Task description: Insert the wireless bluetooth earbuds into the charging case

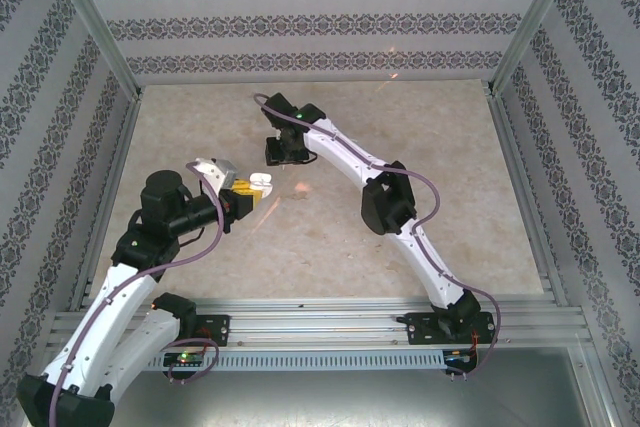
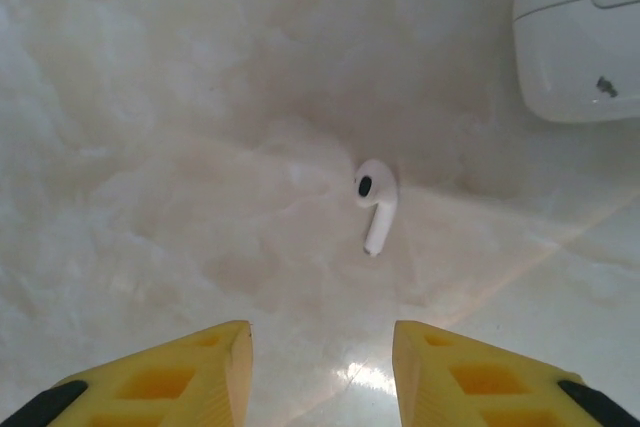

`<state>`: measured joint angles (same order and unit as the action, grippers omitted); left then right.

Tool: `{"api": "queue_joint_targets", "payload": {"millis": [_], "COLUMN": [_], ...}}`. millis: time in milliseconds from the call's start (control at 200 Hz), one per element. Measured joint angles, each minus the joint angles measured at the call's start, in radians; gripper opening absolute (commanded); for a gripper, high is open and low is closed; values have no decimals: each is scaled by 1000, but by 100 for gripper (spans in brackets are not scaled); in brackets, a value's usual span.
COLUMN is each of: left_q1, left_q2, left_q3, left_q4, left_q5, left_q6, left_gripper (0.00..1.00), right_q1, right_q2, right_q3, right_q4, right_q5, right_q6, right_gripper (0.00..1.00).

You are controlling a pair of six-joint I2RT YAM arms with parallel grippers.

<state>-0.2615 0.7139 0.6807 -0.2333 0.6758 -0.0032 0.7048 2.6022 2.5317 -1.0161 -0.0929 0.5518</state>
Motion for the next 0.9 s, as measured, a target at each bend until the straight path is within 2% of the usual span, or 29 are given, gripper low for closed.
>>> {"api": "queue_joint_targets", "payload": {"millis": [445, 674, 899], "left_q1": [0, 0, 0], "left_q2": [24, 24, 21], "left_q3": [-16, -35, -41], "left_q4": [1, 4, 11], "left_q5": [10, 29, 39], "left_q6": [0, -1, -11], "left_gripper": [0, 0, 0], "right_q1": [0, 0, 0], "right_q2": [56, 82, 89], "right_q3": [6, 6, 2], "right_q4": [98, 118, 126], "right_q5": [68, 82, 81], "right_q6": [6, -5, -30], "right_gripper": [43, 28, 18]}}
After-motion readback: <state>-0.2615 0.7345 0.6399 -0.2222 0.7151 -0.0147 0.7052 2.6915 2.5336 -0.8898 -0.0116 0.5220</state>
